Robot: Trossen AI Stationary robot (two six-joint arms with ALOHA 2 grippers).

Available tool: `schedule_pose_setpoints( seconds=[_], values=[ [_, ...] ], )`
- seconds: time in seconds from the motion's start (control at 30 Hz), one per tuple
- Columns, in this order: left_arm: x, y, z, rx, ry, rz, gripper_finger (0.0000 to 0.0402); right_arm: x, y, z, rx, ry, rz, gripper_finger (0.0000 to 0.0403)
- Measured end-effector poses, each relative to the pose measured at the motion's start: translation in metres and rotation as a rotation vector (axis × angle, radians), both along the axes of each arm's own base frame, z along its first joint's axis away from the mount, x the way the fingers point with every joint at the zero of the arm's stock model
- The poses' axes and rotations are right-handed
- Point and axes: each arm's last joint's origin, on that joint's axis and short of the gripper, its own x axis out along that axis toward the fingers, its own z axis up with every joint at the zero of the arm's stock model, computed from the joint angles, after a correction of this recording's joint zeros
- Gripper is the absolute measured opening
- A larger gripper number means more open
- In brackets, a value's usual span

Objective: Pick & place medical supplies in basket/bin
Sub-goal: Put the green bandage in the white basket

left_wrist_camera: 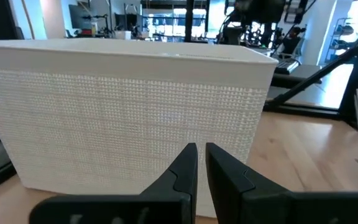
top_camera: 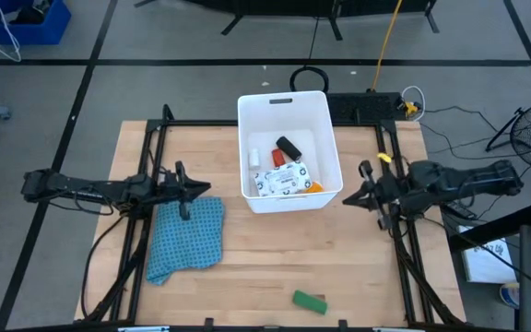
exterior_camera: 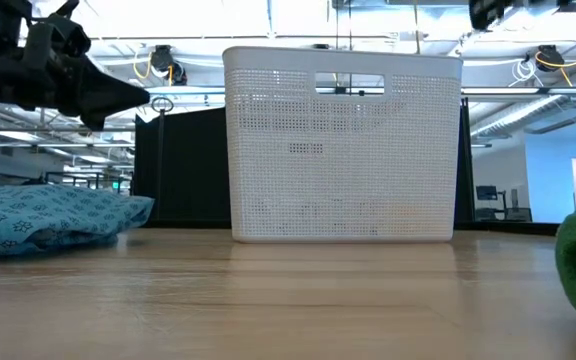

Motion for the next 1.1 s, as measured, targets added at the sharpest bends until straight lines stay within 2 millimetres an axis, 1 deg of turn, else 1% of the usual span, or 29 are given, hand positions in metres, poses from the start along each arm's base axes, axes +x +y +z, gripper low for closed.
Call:
schedule_pose_setpoints(
  seconds=[0.13,0.2,0.27,0.37,0.47,0.53,0.73,0.97,1.03,1.1],
  values=[
    [0.000,-0.001,-0.001,-0.033,0.006,-0.026,0.0037,0.005,0.002,-0.050,0.003,-0.040,0.004,0.0001],
    [0.000,-0.001,-0.002,-0.046,0.010,-0.038,0.0037,0.006,0.002,-0.071,0.015,-0.070,0.002,0.0001],
    [0.000,-0.001,-0.002,-0.045,0.011,-0.047,0.0037,0.005,0.001,-0.081,0.029,-0.123,-0.004,0.0001],
    [0.000,-0.001,-0.002,-0.050,0.009,-0.049,0.0037,0.004,0.000,-0.090,0.042,-0.159,-0.037,0.0001],
    [0.000,-0.002,-0.002,-0.050,0.011,-0.085,0.0037,0.003,-0.002,-0.092,0.036,-0.170,-0.105,0.0000],
    [0.000,-0.003,-0.002,-0.044,0.014,-0.105,0.0037,0.003,-0.003,-0.091,0.037,-0.175,-0.120,0.0000],
    [0.000,-0.003,-0.002,-0.074,0.007,-0.113,0.0037,0.003,-0.002,-0.093,0.005,-0.167,-0.108,0.0000],
    [0.000,-0.004,-0.002,-0.053,0.012,-0.151,0.0037,0.003,-0.002,-0.092,-0.004,-0.171,-0.104,0.0000],
    [0.000,-0.004,-0.002,-0.056,0.019,-0.151,0.0037,0.004,-0.001,-0.085,-0.009,-0.175,-0.106,0.0000],
    [0.000,-0.005,-0.003,-0.081,0.022,-0.155,0.0037,0.007,0.003,-0.073,-0.024,-0.179,-0.096,0.0000]
  ],
)
